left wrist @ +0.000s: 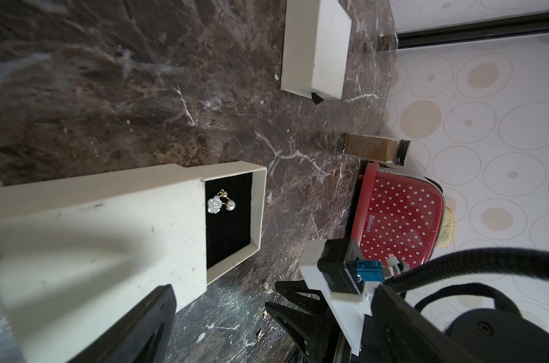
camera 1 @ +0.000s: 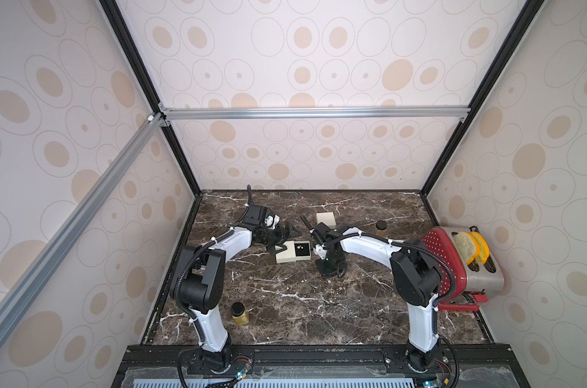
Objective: Place the earrings into the drawer-style jewelry box
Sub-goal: Adjust the earring at the center of the board.
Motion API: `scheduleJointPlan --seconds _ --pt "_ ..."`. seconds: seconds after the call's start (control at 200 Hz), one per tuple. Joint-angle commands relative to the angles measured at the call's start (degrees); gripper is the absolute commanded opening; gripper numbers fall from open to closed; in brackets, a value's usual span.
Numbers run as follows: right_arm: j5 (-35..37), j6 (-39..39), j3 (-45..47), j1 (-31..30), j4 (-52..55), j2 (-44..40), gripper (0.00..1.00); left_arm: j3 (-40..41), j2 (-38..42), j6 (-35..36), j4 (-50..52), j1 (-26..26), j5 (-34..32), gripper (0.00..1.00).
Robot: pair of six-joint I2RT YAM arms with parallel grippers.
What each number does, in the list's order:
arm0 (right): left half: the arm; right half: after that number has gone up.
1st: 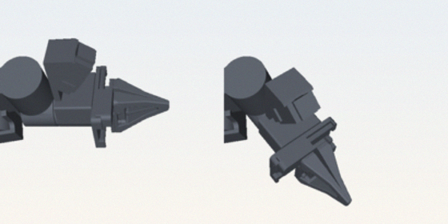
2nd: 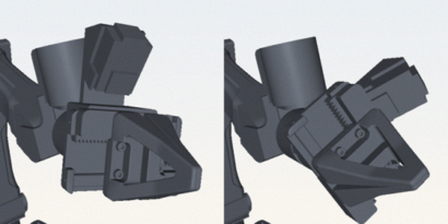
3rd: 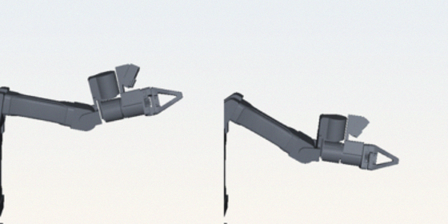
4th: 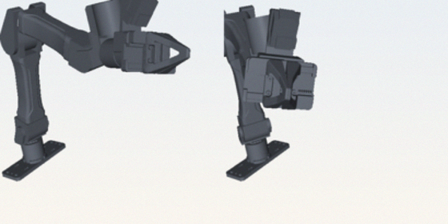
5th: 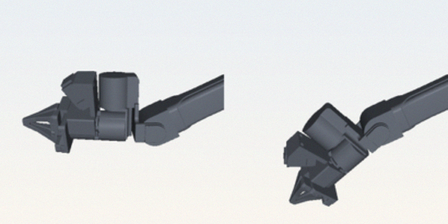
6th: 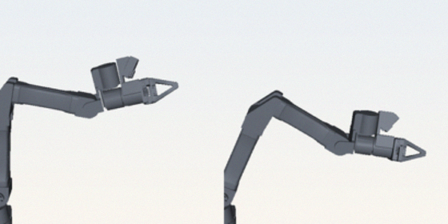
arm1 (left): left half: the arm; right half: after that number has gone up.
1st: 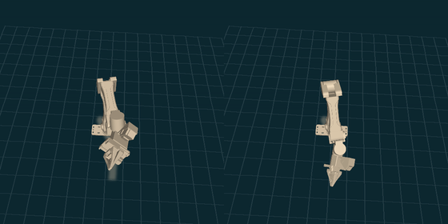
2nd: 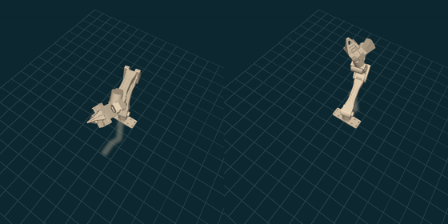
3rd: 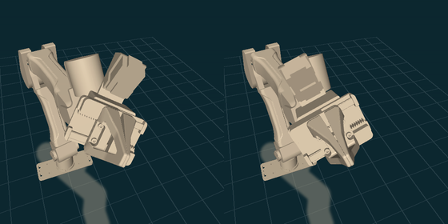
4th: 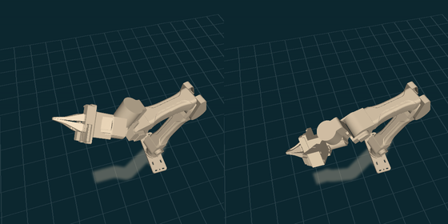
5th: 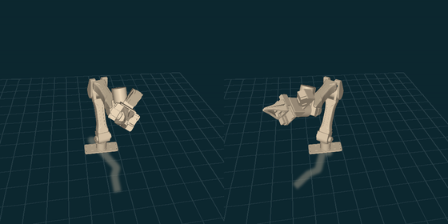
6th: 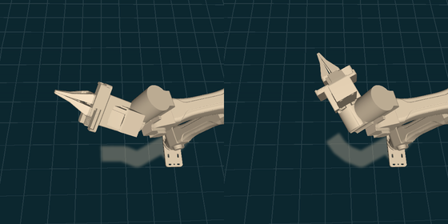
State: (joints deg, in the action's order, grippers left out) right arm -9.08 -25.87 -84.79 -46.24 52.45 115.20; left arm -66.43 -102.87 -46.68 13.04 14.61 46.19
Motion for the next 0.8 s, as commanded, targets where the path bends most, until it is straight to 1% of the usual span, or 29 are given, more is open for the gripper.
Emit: scheduleJointPlan --seconds 0.0,0.235,0.546,0.796 --pt "-0.98 -1.4 0.04 -0.28 2.4 0.72 0.31 0.17 0.71 0.06 -0.57 -0.03 0.48 0.99" --pt "0.29 -1.37 0.1 -0.09 3.1 1.88 0.34 0.52 0.89 0.22 -0.78 -0.04 0.65 0.99" --pt "-0.15 -0.66 -1.39 0.03 1.72 4.31 0.34 0.87 1.36 0.18 -0.9 -0.1 0.72 0.99" --pt "0.91 1.05 -4.19 0.25 1.47 5.9 0.33 1.13 1.97 0.13 -0.91 -0.09 0.74 0.99"
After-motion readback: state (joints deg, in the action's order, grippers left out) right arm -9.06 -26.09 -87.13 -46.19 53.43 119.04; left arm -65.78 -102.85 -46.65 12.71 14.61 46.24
